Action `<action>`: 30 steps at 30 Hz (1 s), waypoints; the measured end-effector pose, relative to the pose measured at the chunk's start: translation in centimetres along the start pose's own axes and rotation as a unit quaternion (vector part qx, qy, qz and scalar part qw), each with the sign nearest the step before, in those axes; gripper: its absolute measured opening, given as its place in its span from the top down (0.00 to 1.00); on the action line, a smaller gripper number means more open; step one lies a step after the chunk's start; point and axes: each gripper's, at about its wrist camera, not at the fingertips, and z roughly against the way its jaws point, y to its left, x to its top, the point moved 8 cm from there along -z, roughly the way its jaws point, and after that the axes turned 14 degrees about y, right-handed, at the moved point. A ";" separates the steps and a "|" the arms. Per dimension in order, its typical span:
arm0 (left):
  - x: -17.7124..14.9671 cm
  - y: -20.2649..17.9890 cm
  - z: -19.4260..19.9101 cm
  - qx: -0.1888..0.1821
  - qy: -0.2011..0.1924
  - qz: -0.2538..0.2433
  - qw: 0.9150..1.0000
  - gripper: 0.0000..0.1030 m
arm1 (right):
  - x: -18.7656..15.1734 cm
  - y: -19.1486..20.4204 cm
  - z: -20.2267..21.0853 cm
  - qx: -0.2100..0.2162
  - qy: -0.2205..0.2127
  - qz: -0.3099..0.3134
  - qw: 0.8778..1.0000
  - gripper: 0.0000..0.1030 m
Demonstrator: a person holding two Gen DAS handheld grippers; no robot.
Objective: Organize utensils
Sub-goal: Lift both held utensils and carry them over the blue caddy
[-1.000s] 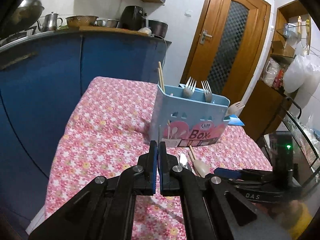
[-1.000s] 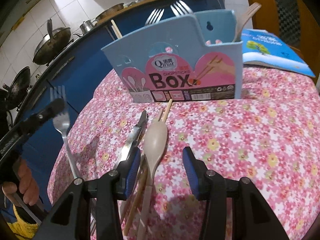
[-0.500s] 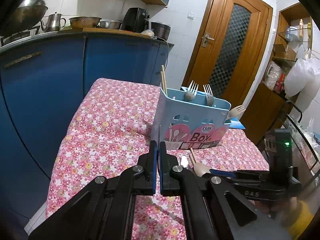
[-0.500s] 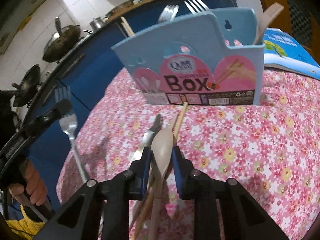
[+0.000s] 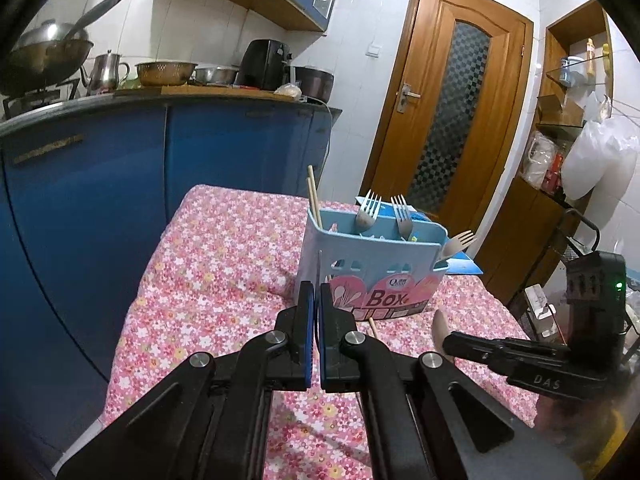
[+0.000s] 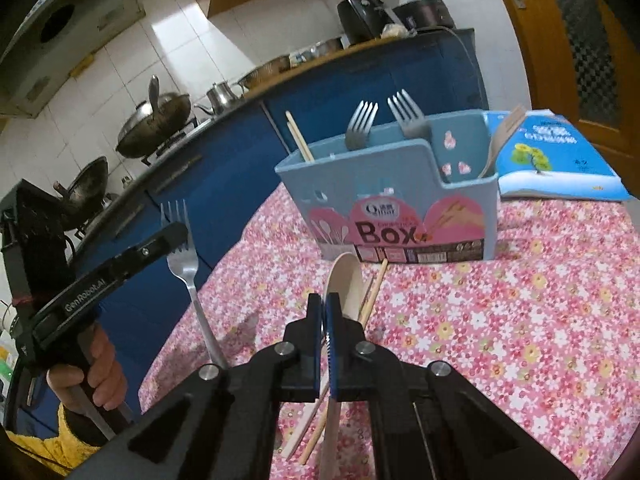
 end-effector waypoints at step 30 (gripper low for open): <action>14.6 -0.9 2.6 0.117 -0.150 -0.045 0.981 1.00 | 11.0 -0.6 8.9 -0.103 -0.220 0.049 0.969 0.96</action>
